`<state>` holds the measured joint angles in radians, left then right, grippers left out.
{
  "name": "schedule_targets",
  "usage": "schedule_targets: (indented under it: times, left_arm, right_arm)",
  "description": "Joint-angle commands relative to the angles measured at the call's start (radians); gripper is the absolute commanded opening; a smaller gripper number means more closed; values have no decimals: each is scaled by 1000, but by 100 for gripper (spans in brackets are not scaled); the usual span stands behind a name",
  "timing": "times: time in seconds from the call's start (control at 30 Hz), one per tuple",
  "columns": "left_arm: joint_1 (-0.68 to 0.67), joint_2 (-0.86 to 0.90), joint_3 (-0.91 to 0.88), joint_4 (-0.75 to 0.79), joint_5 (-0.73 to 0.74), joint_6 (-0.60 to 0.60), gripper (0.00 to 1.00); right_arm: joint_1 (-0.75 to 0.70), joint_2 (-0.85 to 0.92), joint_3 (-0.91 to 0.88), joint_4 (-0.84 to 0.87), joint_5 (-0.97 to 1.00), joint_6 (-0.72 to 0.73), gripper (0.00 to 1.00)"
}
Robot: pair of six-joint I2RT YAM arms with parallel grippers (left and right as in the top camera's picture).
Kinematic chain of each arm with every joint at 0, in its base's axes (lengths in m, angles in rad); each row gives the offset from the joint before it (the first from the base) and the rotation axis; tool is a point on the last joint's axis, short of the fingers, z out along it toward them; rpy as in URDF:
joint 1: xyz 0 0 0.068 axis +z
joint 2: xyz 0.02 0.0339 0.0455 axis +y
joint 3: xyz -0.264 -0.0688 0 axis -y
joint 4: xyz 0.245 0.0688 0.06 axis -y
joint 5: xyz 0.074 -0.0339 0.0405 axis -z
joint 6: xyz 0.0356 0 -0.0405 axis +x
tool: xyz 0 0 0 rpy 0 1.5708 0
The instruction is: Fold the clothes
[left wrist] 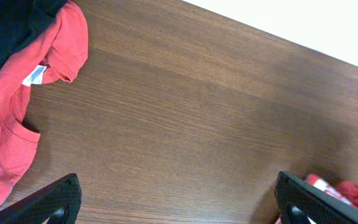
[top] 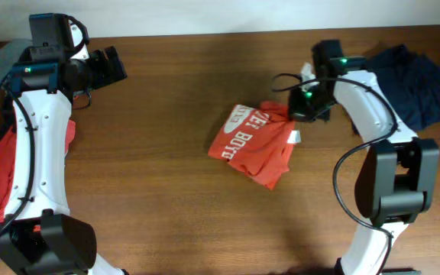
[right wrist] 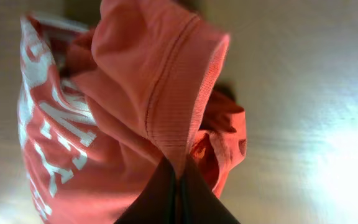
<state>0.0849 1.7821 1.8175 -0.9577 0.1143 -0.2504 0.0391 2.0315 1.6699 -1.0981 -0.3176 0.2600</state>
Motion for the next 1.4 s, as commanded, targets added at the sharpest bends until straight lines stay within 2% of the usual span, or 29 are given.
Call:
schedule_targets:
  times: [0.0,0.07,0.1,0.13,0.17,0.2,0.23,0.6,0.8,1.0,1.37]
  left_arm:
    - [3,-2,3,-1,-11,20,99]
    - [3,-2,3,-1,-11,20,99]
    - [3,-2,3,-1,-11,20,99]
    - [3,-2,3,-1,-11,20,99]
    - [3,-2,3,-2,-11,20,99]
    - [3,-2,3,-2,-11,20,99]
    - [3,-2,3,-2,-11,20,99]
    - [3,-2,3,-6,-10,20,99]
    - [3,-2,3,-5,-10,20,99]
    - [3,-2,3,7,-11,20,99]
    - [3,-1,3,6,-11,20,99]
  right_arm:
    - [-14,-30,15,-40,23,38,5]
    - [-20,-30,6,-61,26,37,16]
    - [-20,-30,-1,-68,29,37,31]
    - [-20,-30,-10,-74,34,38,62]
    - [-20,-30,-21,-77,34,38,81]
    - [-20,-30,-30,-82,34,44,92]
    - [-21,-30,-34,-92,39,64,97]
    - [-46,-79,-40,-148,6,166,99]
    - [-31,-79,-171,-72,-50,169,99]
    - [25,-81,-282,10,-53,169,98]
    - [153,-84,-299,55,16,283,98]
